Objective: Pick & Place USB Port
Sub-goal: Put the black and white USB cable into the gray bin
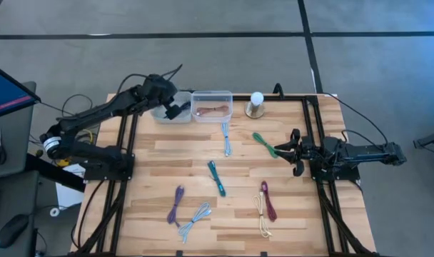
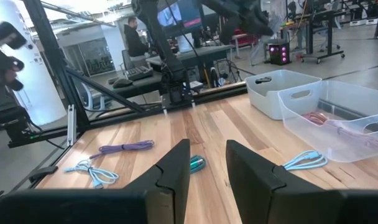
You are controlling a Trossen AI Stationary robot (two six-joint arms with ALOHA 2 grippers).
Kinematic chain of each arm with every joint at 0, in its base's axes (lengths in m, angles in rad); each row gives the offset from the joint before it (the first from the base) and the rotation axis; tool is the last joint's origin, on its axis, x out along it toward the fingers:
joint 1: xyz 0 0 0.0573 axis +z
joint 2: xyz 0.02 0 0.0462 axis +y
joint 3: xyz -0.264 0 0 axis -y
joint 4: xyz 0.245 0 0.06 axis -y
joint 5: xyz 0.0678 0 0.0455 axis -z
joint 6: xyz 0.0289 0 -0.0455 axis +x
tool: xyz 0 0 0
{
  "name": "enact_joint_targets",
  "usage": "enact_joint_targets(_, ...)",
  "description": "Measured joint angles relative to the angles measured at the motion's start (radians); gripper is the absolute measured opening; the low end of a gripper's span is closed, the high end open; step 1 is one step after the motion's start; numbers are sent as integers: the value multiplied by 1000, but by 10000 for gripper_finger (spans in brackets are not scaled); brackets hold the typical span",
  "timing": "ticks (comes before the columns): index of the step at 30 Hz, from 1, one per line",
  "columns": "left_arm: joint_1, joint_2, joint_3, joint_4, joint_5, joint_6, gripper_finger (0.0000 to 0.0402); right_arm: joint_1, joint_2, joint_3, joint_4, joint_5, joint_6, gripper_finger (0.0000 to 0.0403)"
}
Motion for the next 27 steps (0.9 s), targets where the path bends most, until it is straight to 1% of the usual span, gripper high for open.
enact_joint_targets(9, 103, 0, -173, 202, 150, 0, 22, 0, 0, 0, 0, 0, 0, 98)
enact_joint_targets(16, 149, 0, -265, 274, 170, -3, 22, 0, 0, 0, 0, 3, 0, 98)
enact_joint_targets(21, 193, 1, -332, 358, 219, -10, 22, 0, 0, 0, 0, 3, 0, 98)
enact_joint_targets(24, 217, 15, -356, 407, 241, -13, 22, 0, 0, 0, 0, 3, 0, 98)
enact_joint_targets(27, 237, 51, -361, 422, 261, -12, 21, 0, 0, 0, 0, 3, 0, 98)
